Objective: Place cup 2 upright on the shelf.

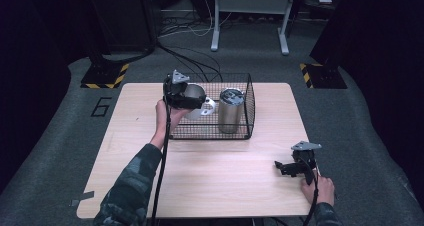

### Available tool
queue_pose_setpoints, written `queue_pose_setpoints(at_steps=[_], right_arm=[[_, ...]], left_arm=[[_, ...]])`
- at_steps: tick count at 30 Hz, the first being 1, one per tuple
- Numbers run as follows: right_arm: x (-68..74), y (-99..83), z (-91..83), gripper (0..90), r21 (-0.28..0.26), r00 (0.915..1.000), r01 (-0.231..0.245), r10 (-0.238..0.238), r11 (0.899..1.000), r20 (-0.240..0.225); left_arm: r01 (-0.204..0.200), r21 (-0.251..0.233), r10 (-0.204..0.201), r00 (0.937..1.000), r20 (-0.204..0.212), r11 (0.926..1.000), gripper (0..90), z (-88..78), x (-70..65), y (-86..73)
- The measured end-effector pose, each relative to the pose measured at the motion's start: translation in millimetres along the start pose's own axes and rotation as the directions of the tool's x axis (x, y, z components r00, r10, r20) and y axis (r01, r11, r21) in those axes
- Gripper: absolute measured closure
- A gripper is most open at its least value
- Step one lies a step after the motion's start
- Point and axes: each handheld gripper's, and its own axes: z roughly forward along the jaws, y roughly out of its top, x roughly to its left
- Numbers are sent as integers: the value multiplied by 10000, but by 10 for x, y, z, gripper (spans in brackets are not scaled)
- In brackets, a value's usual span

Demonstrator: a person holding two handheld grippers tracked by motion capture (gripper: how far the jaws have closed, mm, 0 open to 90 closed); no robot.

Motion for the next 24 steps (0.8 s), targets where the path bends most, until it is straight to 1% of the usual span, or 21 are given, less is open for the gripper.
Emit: queue_pose_setpoints(at_steps=[5,7,10,13,19,23,24], right_arm=[[0,0,0,0,-2,10000,2,-2,10000,-1],[0,0,0,0,-3,10000,-1,1,10000,0],[0,0,0,0,-1,10000,1,-1,10000,-1],[0,0,0,0,-1,10000,1,-1,10000,-1],[0,0,0,0,-3,10000,2,-2,10000,-2],[0,0,0,0,-3,10000,2,-2,10000,-1],[0,0,0,0,-4,10000,-3,3,10000,-6]], left_arm=[[37,336,-35,10000,-56,9994,62,125,20,-17],[124,357,-122,9999,-74,9993,62,177,28,-28],[119,544,-112,9998,-136,9984,62,239,34,-45],[166,685,-156,9998,-154,9975,62,276,49,-60],[424,893,-413,9990,-142,9951,62,342,90,-114],[419,1070,-407,9991,-136,9934,61,383,97,-147],[384,1192,-369,9992,-146,9921,61,396,106,-163]])
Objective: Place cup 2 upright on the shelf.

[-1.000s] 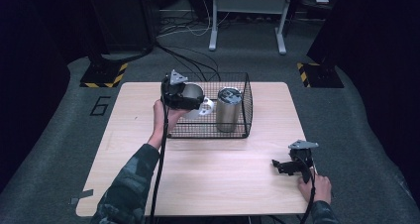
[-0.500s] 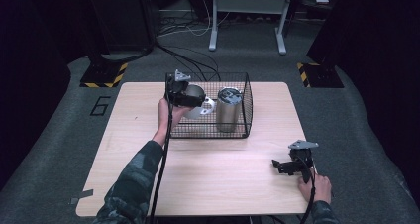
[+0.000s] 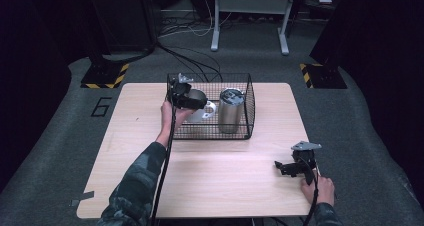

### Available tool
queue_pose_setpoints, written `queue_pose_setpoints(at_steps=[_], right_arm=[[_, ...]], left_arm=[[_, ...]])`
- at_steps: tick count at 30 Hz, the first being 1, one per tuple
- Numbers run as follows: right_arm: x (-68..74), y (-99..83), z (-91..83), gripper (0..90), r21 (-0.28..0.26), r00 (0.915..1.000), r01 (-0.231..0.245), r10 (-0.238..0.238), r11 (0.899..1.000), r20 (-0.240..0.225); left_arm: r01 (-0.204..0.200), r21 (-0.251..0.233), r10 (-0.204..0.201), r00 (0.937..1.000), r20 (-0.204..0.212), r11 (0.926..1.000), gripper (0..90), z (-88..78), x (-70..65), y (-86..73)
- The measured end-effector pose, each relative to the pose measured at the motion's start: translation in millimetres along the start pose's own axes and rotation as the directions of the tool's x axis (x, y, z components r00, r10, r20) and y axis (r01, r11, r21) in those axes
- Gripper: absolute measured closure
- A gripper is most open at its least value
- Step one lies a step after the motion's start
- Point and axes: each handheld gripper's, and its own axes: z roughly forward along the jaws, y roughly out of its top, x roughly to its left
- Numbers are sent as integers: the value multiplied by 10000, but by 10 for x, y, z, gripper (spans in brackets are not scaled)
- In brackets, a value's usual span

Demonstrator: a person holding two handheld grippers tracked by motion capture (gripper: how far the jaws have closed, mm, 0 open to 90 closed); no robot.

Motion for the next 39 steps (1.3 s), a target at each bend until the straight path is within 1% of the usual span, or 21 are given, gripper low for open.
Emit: queue_pose_setpoints(at_steps=[2,3,5,6,8,10,11,13,17,18,20,22,25,26,29,30,33,39], right_arm=[[0,0,0,0,2,10000,4,-4,10000,4],[0,0,0,0,2,10000,3,-3,10000,5],[0,0,0,0,3,10000,4,-4,10000,4],[0,0,0,0,4,10000,4,-4,10000,7],[-1,0,0,0,-1,10000,8,-8,10000,5],[0,0,0,0,3,10000,2,-2,10000,5],[0,0,0,0,2,10000,8,-8,10000,6],[0,0,0,0,-2,10000,5,-5,10000,4],[0,0,0,0,2,10000,3,-3,10000,7],[0,0,0,0,4,10000,0,0,10000,6],[0,0,0,0,2,10000,2,-2,10000,5],[0,0,0,0,2,10000,3,-3,10000,5],[-1,0,0,0,3,10000,7,-7,10000,4],[-1,0,0,0,3,10000,8,-8,10000,5],[0,0,0,0,0,10000,5,-5,10000,7],[0,0,0,0,7,10000,4,-4,10000,2],[0,0,0,0,5,10000,4,-4,10000,6],[0,0,0,0,1,10000,6,-6,10000,5]], left_arm=[[15,136,-16,10000,62,9999,61,26,14,-25],[146,148,-146,9999,62,9998,61,43,16,-38],[85,290,-89,9999,123,9995,61,67,35,-58],[183,343,-187,9998,105,9992,61,76,33,-63],[196,385,-202,9997,149,9991,61,95,40,-77],[156,561,-165,9997,163,9983,60,108,50,-87],[265,595,-272,9996,120,9979,60,113,45,-89],[293,701,-306,9994,168,9971,60,128,51,-99],[235,1041,-263,9993,252,9943,60,156,61,-113],[301,1011,-324,9993,206,9944,60,169,51,-117],[258,1106,-287,9993,246,9935,60,175,52,-120],[285,1093,-312,9992,231,9936,60,189,51,-125],[234,1214,-261,9994,209,9923,59,207,53,-130],[217,1321,-248,9995,219,9910,59,213,54,-133],[224,1405,-264,9993,261,9898,59,233,58,-143],[214,1448,-247,9995,213,9892,59,241,55,-145],[227,1443,-259,9994,208,9893,59,251,56,-151],[306,1675,-337,9993,161,9854,59,279,66,-172]])
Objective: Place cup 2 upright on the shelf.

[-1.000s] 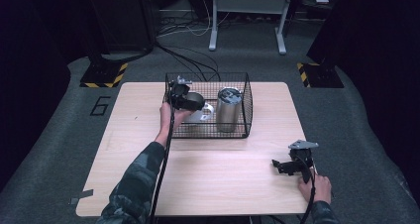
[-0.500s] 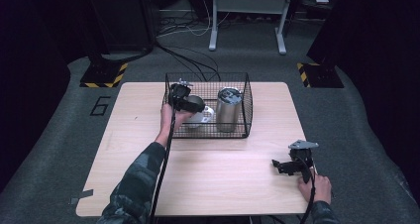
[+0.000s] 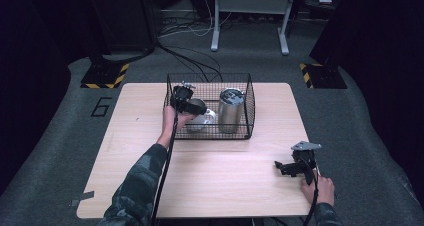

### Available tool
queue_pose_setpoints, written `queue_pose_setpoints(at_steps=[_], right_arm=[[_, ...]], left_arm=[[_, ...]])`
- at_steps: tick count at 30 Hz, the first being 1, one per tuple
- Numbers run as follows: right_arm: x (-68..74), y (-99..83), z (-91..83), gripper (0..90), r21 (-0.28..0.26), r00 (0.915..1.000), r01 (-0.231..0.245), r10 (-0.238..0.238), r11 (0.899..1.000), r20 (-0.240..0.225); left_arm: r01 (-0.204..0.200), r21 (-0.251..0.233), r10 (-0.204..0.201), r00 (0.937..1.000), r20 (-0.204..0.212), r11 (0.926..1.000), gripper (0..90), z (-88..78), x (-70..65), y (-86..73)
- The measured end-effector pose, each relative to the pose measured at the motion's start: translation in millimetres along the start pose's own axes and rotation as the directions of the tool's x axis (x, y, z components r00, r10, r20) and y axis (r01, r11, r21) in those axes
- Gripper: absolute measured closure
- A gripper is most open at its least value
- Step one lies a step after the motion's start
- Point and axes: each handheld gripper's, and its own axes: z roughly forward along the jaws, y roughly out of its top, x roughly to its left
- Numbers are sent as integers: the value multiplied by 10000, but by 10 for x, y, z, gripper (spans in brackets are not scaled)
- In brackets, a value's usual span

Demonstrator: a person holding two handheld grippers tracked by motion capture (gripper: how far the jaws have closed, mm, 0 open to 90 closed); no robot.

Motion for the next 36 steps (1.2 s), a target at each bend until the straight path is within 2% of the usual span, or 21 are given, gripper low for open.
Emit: queue_pose_setpoints(at_steps=[7,16,20,24,32,36], right_arm=[[0,0,0,0,1,10000,1,-1,10000,1],[0,0,0,0,1,10000,0,0,10000,1],[0,0,0,0,2,10000,-1,1,10000,-1],[0,0,0,0,2,10000,-2,2,10000,-3],[0,0,0,0,0,10000,-2,2,10000,-3],[0,0,0,0,0,10000,1,-1,10000,-3]], left_arm=[[-42,391,37,9999,111,9992,59,45,6,-18],[-287,666,294,9995,-99,9974,54,34,-13,-6],[-333,418,334,9994,-2,9986,12,-18,-30,16],[-428,193,430,9990,-98,9989,1,-80,-53,40],[-666,-235,658,9974,-307,9975,2,-307,-126,67],[-721,-529,709,9972,-235,9960,5,-463,-137,53]])
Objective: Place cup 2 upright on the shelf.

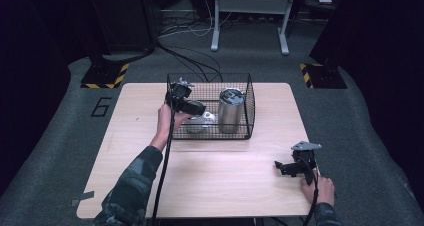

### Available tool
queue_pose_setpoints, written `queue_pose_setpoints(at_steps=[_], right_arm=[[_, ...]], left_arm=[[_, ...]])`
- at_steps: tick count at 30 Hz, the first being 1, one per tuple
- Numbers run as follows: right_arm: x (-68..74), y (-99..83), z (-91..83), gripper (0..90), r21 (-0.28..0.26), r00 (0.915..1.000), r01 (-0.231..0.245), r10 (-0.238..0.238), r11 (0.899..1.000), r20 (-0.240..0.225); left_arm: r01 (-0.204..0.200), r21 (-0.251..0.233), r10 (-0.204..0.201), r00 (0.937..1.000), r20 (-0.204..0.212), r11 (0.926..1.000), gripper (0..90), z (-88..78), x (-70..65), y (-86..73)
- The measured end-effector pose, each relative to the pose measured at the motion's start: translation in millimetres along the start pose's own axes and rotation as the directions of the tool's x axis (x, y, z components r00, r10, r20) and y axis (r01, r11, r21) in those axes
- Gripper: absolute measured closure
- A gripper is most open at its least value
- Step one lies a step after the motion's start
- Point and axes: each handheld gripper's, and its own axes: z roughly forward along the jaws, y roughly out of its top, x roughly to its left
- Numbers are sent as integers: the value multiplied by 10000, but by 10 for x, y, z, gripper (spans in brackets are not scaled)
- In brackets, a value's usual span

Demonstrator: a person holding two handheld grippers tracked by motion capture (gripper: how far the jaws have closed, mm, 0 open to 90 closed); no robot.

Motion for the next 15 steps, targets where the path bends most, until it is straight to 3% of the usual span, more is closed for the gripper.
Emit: queue_pose_setpoints(at_steps=[10,15], right_arm=[[0,0,0,0,4,10000,2,-2,10000,-3],[0,0,0,0,0,10000,1,-1,10000,-1]], left_arm=[[-396,-663,421,9984,366,9970,5,-321,-152,-138],[-853,-945,899,9949,449,9919,5,-535,-282,-241]])
